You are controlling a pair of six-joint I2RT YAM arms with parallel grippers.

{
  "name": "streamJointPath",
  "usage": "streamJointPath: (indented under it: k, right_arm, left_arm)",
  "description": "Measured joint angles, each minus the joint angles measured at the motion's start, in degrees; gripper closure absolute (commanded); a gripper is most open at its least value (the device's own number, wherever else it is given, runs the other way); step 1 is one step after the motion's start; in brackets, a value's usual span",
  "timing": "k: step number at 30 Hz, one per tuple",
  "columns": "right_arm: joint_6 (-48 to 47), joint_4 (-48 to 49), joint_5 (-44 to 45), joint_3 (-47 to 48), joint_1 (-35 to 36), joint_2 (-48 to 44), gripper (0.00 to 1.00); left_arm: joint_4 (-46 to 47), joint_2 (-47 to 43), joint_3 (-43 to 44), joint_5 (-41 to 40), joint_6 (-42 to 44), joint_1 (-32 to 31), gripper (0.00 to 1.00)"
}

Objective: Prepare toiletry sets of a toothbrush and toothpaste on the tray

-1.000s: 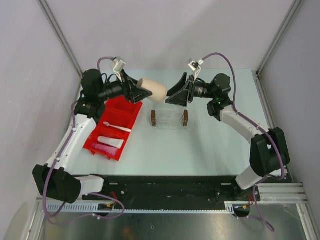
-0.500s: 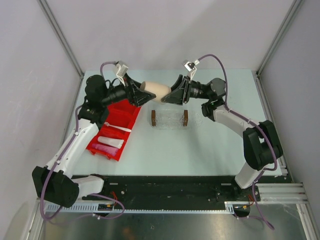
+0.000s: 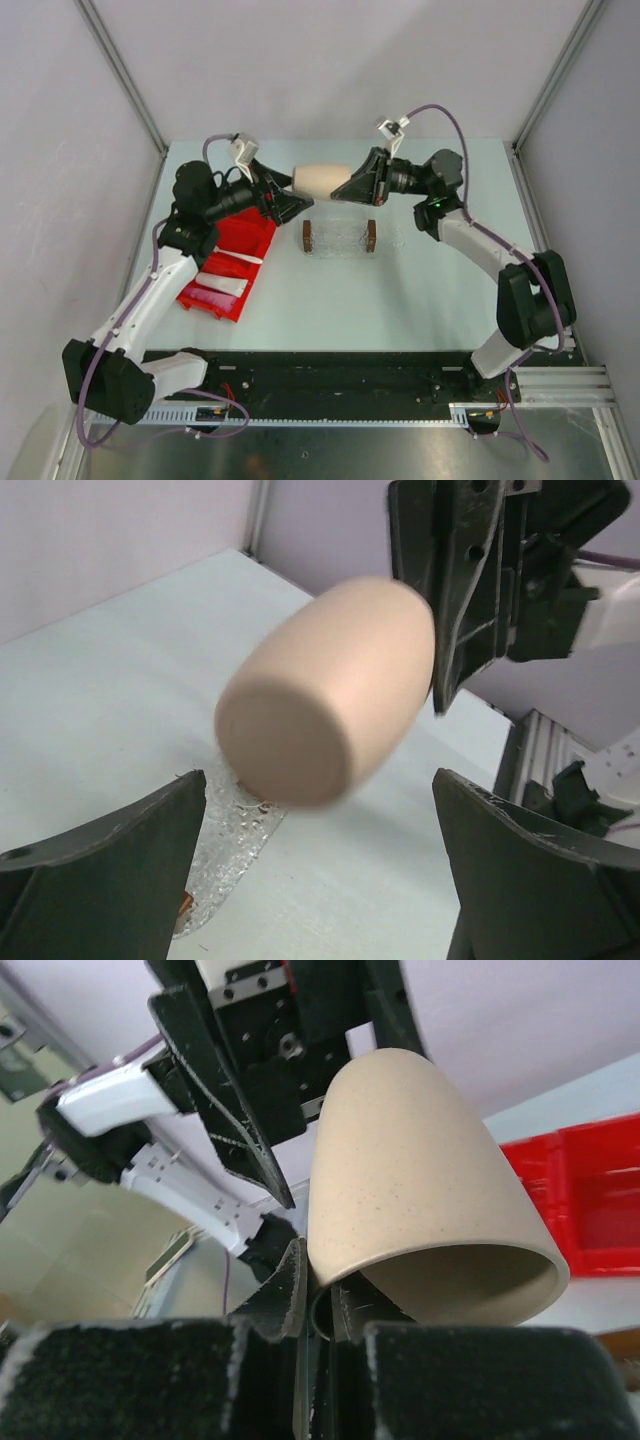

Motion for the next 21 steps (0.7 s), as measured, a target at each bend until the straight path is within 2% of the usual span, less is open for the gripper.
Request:
streamJointPath:
  k: [7,10,14,21]
  right_arm:
    - [-15.8,-22.1,4.0,0.5,-8.1,-8.5,1.00]
    - [-26.1,-37.5,8.3,4.8,-10.4,-10.4,1.00]
    - [-44.9,-59.8,22.2,13.8,-9.3,-11.2,1.00]
    - [-66.6,-84.8,45.1,23.3,-5.6,-10.2,1.00]
  left_arm:
    - [-0.8,-2.9,-0.9,-3.4,2.6,2.8,0.00]
    - [-1.1,-3.3,-0.9,-3.3,2.6,5.3,0.00]
    - [-2.6,-3.3,-0.9,-2.7,3.5,8.7,0.00]
    - [-6.4,-3.4,-0.9,-0.8,6.6,15.6,0.01]
